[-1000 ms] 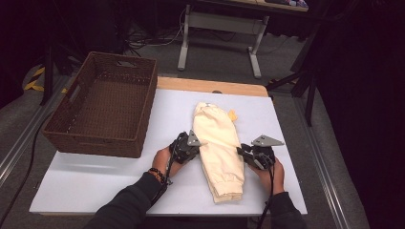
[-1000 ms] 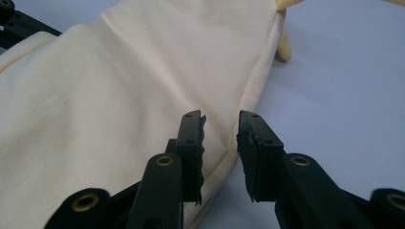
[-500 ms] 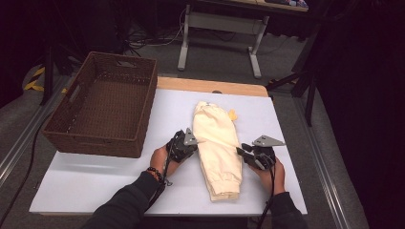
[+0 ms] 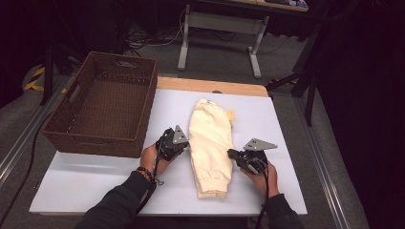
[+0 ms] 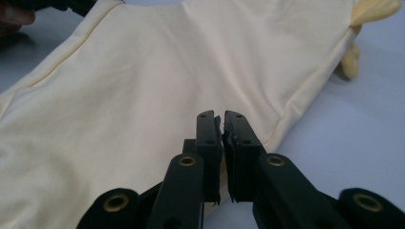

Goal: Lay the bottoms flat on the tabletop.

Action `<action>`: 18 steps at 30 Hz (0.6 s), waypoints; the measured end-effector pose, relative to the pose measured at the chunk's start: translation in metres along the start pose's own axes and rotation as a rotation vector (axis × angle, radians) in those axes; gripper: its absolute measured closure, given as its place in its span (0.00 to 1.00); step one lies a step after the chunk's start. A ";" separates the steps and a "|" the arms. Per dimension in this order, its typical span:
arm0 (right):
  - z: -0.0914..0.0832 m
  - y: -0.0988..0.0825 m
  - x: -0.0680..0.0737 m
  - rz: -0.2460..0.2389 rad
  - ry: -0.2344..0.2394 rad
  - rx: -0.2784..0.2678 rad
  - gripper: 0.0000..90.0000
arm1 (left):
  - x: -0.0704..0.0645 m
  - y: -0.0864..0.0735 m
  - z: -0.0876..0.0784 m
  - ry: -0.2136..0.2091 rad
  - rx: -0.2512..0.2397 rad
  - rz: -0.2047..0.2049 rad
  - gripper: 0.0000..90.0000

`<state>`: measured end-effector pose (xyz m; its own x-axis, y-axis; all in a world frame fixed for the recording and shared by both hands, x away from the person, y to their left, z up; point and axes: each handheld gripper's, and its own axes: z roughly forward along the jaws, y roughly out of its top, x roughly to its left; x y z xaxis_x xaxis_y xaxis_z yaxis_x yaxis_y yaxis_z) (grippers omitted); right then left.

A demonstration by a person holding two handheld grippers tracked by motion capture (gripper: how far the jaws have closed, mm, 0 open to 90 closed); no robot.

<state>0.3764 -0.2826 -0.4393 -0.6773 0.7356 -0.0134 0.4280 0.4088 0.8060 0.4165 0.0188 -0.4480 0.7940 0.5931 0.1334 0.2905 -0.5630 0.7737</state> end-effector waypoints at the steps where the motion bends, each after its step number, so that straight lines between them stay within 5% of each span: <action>1: 0.001 0.000 0.002 -0.004 0.008 0.003 0.96 | 0.001 -0.001 -0.002 0.002 0.000 -0.001 0.99; 18: 0.005 0.002 0.017 -0.039 0.031 -0.001 0.96 | 0.010 -0.023 -0.028 0.040 -0.007 -0.006 0.99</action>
<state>0.3685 -0.2666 -0.4407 -0.7119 0.7018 -0.0263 0.4004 0.4364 0.8058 0.4027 0.0539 -0.4466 0.7705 0.6188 0.1534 0.2912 -0.5557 0.7787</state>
